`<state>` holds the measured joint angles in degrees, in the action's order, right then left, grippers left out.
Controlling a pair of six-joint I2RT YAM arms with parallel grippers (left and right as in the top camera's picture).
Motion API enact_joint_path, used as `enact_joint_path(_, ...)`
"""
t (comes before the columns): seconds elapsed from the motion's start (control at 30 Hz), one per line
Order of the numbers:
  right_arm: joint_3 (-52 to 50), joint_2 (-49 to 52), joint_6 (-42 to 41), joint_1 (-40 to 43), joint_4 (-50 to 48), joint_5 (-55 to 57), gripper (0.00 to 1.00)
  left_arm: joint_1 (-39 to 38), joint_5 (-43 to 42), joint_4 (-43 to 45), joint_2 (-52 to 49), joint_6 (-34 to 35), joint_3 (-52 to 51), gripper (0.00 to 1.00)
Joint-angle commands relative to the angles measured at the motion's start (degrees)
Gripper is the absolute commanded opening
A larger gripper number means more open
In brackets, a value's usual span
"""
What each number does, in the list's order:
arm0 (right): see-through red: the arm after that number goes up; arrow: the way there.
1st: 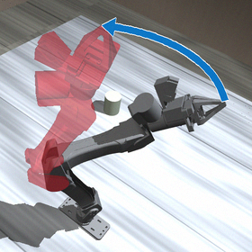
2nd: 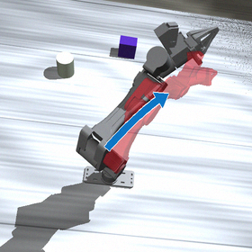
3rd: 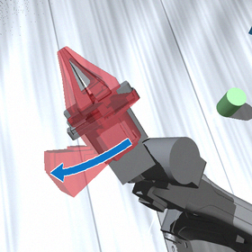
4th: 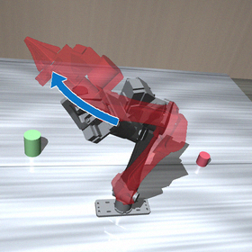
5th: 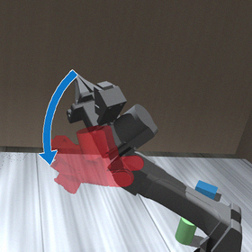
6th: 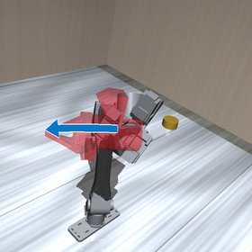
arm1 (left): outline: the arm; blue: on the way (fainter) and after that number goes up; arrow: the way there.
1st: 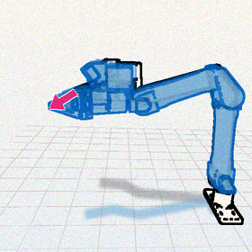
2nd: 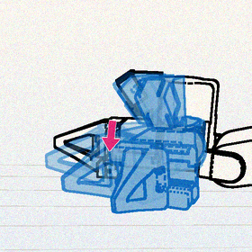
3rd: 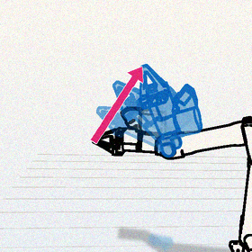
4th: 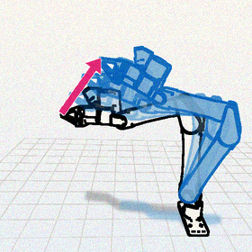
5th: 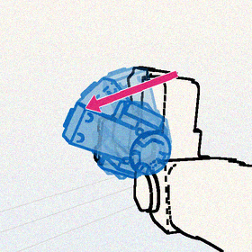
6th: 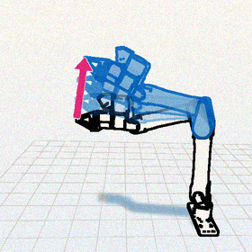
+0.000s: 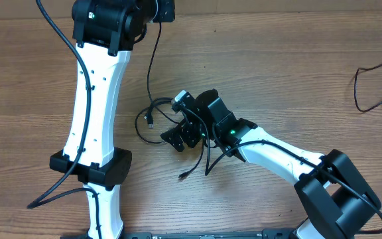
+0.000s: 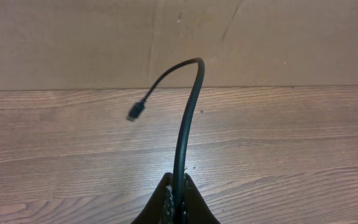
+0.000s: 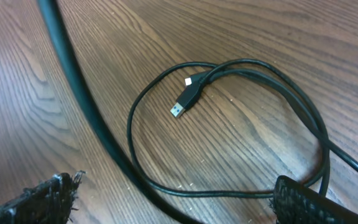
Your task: Untangle cables
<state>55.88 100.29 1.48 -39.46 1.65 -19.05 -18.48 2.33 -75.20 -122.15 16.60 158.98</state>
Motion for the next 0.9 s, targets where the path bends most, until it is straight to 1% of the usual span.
enact_joint_path(0.0, -0.15, 1.81, -0.11, -0.17, -1.25, 0.37, 0.89, 0.57, -0.31, 0.24, 0.94, 0.76, 0.68, 0.04)
enact_joint_path(0.03, -0.15, 1.81, -0.11, -0.17, -1.64, 0.37, 0.82, 0.57, -0.28, 0.24, 0.94, 0.74, 0.68, 0.04)
enact_joint_path(0.07, -0.15, 1.84, -0.11, -0.17, -2.38, 0.39, 0.68, 0.57, -0.31, 0.24, 0.94, 0.59, 0.68, 0.04)
enact_joint_path(0.13, -0.15, 1.84, -0.11, -0.17, -3.08, 0.42, 0.53, 0.57, -0.26, 0.24, 0.94, 0.55, 0.68, 0.04)
enact_joint_path(0.2, -0.15, 1.84, -0.09, -0.17, -3.41, 0.63, 0.44, 0.57, -0.26, 0.11, 0.94, 0.57, 0.68, 0.04)
enact_joint_path(0.33, -0.15, 1.86, -0.09, -0.17, -3.72, 3.26, 0.19, 0.57, -0.26, 0.07, 0.94, 0.57, 0.68, 0.04)
enact_joint_path(0.43, -0.15, 1.86, -0.09, -0.17, -4.15, 5.14, 0.04, 0.57, -0.24, 0.17, 0.94, 0.22, 0.68, 0.04)
enact_joint_path(0.63, -0.15, 1.86, -0.11, -0.15, -6.43, 5.22, 0.04, 0.59, 1.09, 0.15, 0.94, 0.09, 0.68, 0.04)
enact_joint_path(0.73, 0.35, 1.38, -0.15, 0.20, -7.13, 7.58, 0.04, 0.57, 1.16, -0.46, 0.94, -0.66, 0.68, 0.04)
enact_joint_path(0.8, 0.70, -0.20, -0.31, 1.22, -6.16, 8.09, 0.04, 0.57, 1.14, -1.07, 0.92, -1.81, 0.66, 0.04)
enact_joint_path(0.87, 1.29, -3.06, -2.62, 3.34, -4.68, 8.09, 0.04, 0.57, 1.07, -1.81, 0.90, -3.65, 0.55, 0.04)
